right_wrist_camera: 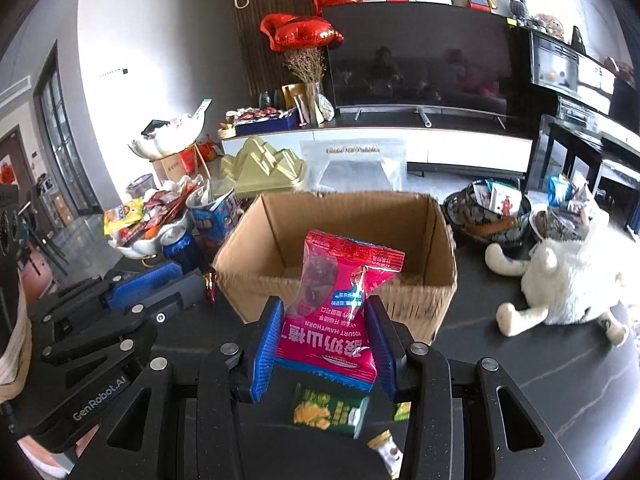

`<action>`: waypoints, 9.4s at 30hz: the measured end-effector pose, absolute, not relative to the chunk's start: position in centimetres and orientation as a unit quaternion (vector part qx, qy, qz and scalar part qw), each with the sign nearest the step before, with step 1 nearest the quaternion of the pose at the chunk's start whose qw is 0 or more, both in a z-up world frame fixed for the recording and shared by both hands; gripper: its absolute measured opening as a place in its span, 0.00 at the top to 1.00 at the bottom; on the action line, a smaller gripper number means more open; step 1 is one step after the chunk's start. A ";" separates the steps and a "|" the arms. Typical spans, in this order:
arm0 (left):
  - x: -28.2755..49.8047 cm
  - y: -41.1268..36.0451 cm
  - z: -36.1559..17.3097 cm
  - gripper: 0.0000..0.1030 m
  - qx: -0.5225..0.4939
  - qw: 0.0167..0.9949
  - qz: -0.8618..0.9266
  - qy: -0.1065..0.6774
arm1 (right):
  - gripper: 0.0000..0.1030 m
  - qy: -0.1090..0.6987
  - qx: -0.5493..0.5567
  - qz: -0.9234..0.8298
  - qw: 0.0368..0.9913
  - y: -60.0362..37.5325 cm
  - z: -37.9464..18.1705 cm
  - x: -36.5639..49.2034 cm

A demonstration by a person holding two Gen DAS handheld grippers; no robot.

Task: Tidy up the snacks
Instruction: 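Lift both held snacks and carry them over the cardboard box, then open both grippers to drop the snacks into the box, then move both open grippers back toward the remaining snacks, then grasp the white-and-gold bar with the right gripper, then grasp the green cracker packet with the left gripper, then lift both held snacks and carry them over the open cardboard box, then open both grippers to drop the snacks into the box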

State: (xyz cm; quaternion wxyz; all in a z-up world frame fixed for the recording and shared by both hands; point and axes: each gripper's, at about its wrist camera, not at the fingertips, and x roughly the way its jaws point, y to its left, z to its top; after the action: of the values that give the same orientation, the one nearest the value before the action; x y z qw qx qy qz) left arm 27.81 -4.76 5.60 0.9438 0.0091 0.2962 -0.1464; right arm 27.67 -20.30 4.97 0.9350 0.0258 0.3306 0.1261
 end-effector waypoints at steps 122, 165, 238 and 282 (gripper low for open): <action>23.8 -10.5 -12.2 0.38 0.071 0.876 -0.214 0.426 | 0.79 0.487 -0.013 0.093 0.868 -24.5 -13.1 23.9; 29.4 -14.8 -14.0 0.38 0.245 0.777 -0.418 0.402 | 0.80 0.440 0.124 -0.014 0.889 -24.6 -12.8 23.3; 25.3 -8.9 -1.8 0.60 0.099 0.904 -0.229 0.348 | 0.80 0.343 0.084 0.069 0.933 -24.0 -4.1 21.9; 37.8 -7.1 4.5 0.37 0.082 0.936 -0.118 0.321 | 0.63 0.328 0.027 0.120 0.937 -22.0 2.4 36.2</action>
State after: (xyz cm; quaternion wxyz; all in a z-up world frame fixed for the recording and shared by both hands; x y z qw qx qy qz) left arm 37.79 -7.12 4.46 0.9360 0.0817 0.3214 -0.1183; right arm 36.16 -22.04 2.37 0.9367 0.0266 0.3279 0.1202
